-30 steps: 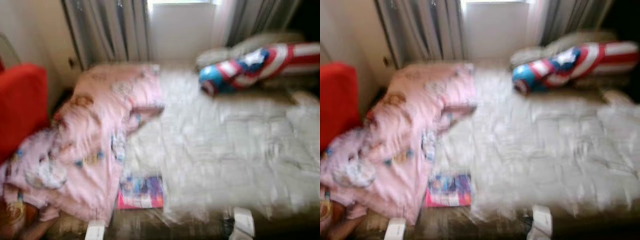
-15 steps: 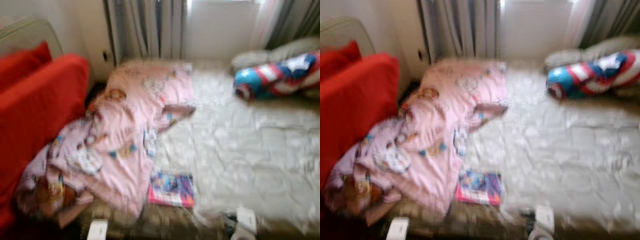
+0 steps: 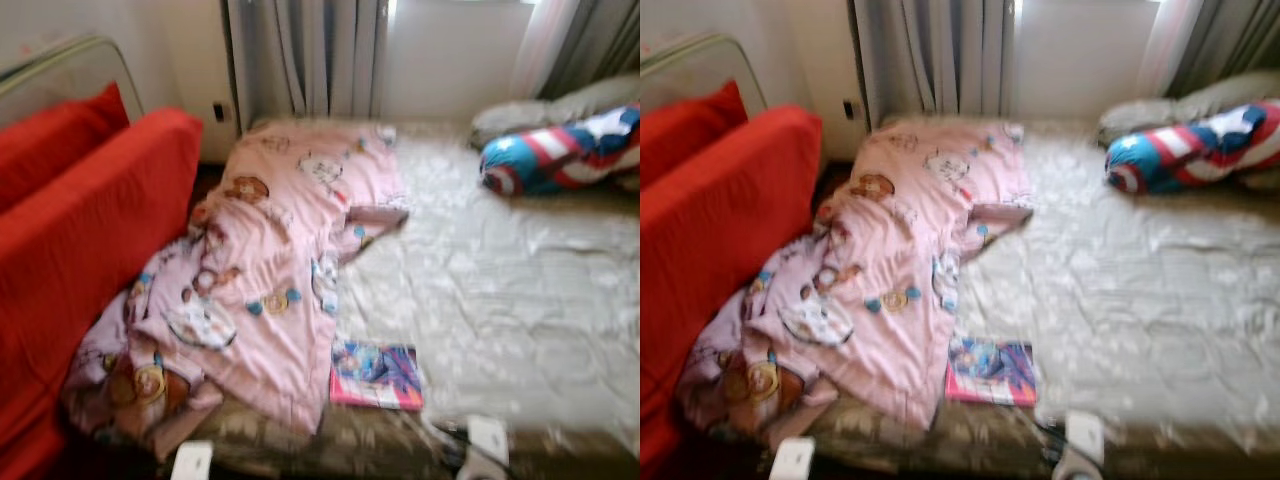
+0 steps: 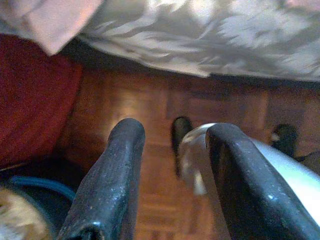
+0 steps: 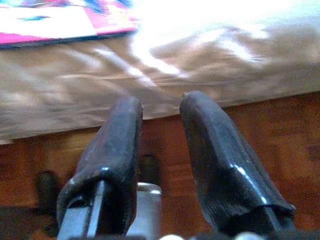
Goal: Clean up the room
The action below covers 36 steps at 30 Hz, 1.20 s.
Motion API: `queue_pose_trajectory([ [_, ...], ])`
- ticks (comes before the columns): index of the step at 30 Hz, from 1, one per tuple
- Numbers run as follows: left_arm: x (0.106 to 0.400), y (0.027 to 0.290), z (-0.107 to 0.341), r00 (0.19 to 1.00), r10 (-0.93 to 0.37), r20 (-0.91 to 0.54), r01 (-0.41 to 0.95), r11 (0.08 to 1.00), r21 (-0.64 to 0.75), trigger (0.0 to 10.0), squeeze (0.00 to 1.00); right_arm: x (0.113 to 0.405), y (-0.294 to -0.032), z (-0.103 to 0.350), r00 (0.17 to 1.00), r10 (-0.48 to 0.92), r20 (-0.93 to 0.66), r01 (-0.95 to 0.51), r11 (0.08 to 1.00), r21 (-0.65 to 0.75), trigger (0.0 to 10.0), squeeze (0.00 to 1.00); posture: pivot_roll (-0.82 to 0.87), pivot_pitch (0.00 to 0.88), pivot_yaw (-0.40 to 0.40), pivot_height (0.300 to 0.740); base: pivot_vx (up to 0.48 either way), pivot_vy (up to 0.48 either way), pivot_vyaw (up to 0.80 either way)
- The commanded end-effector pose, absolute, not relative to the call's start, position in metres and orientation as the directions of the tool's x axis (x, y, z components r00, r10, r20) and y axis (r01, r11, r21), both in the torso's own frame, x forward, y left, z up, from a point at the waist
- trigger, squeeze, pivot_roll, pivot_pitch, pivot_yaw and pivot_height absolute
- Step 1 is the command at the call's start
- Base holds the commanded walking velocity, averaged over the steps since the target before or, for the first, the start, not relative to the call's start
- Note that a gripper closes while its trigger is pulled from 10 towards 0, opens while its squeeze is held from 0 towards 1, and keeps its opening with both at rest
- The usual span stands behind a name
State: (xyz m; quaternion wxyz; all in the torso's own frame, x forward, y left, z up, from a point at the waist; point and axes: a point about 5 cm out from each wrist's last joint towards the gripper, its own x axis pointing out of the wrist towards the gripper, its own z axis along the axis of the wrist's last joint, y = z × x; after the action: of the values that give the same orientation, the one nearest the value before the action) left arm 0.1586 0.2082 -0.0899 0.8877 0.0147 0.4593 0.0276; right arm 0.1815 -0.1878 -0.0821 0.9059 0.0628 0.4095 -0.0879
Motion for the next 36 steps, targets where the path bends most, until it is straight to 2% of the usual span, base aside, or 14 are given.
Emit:
queue_pose_trajectory([
  [1,0.1600,0.2033,-0.0901,0.581,0.049,-0.812,-0.020,0.999,0.045,10.0,0.00,0.1769,-0.1975,-0.0829,0.640,-0.135,-0.756,0.228,0.974,0.019,10.0,0.00,-0.02,0.000,0.004,0.740,0.000,0.000,0.00],
  [30,0.1593,0.2021,-0.0904,0.586,0.036,-0.810,-0.030,0.999,0.023,10.0,0.00,0.1781,-0.1963,-0.0825,0.642,-0.122,-0.757,0.192,0.981,0.005,10.0,0.00,-0.02,0.000,0.001,0.740,0.000,0.000,0.00],
  [36,0.1600,0.2021,-0.0901,0.587,0.037,-0.809,-0.032,0.999,0.023,10.0,0.00,0.1793,-0.1948,-0.0820,0.649,-0.119,-0.751,0.187,0.982,0.006,10.0,0.00,-0.02,0.000,0.000,0.740,0.000,0.000,0.63],
])
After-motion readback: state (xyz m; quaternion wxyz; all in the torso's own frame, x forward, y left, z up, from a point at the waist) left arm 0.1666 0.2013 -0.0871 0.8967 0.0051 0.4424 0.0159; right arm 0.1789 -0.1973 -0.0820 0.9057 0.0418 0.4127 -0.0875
